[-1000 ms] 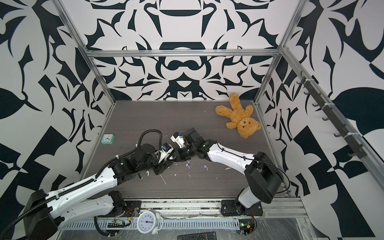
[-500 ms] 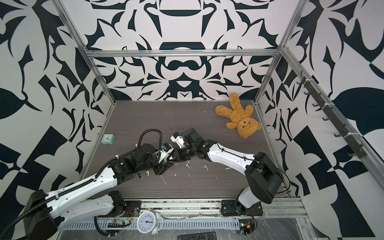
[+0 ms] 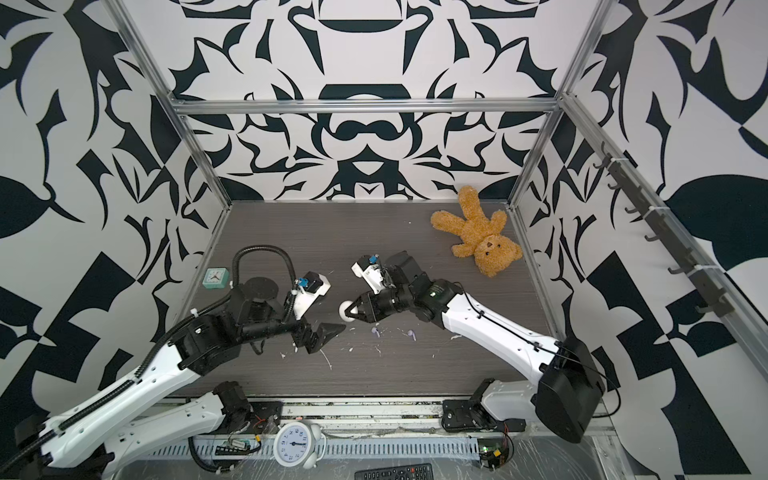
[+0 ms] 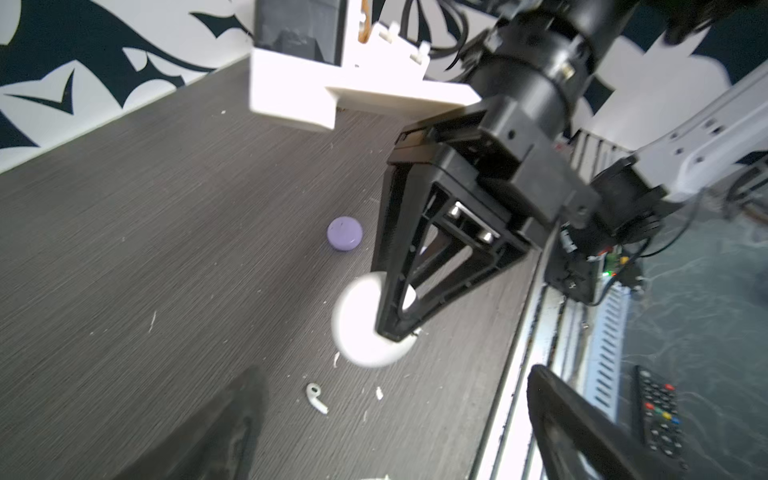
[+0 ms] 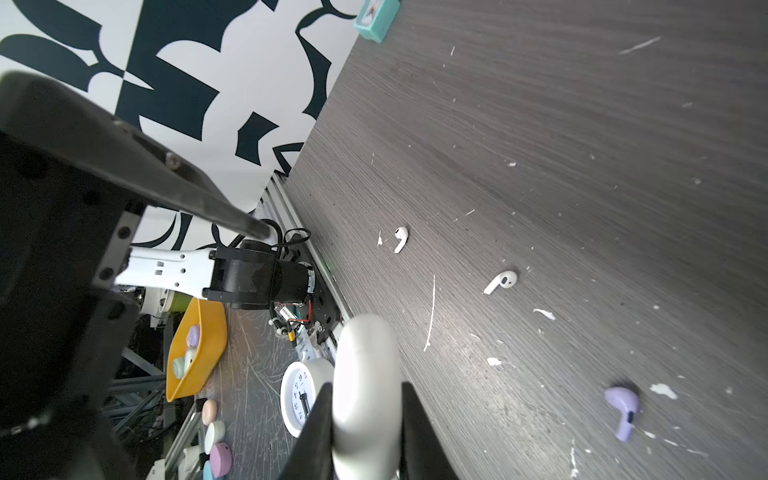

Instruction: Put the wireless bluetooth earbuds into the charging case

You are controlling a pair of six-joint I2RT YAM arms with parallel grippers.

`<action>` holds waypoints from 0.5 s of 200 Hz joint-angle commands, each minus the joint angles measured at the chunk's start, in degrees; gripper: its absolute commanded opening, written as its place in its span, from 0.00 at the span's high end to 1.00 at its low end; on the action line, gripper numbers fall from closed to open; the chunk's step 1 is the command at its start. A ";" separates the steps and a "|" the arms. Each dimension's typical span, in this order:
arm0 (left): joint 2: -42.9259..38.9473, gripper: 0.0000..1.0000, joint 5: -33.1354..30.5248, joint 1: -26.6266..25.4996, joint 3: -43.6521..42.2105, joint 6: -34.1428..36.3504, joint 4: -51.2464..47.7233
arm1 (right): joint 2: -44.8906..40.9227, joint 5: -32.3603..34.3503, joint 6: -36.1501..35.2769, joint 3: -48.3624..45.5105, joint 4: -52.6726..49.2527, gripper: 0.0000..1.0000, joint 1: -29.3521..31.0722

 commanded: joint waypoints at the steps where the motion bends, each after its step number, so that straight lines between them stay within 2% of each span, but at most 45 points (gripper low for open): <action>1: -2.85 0.01 14.75 4.67 0.29 -4.50 -4.99 | -3.19 -3.07 -5.56 2.41 -3.26 1.00 -0.28; 29: -4.55 0.01 31.92 12.89 0.56 -6.72 -5.20 | -6.04 -7.72 -7.58 2.65 -4.34 1.00 -0.28; 60: -2.24 0.01 37.07 13.94 0.81 -7.49 -6.85 | -9.23 -12.86 -9.60 2.82 -4.29 1.00 -0.26; 83: 0.32 0.01 44.17 13.94 -0.31 -8.39 -5.44 | -10.19 -15.54 -10.50 2.75 -4.23 1.00 -0.27; 100: 1.34 0.01 45.14 13.94 -0.38 -8.57 -4.41 | -9.31 -17.69 -10.64 3.02 -4.23 1.00 -0.22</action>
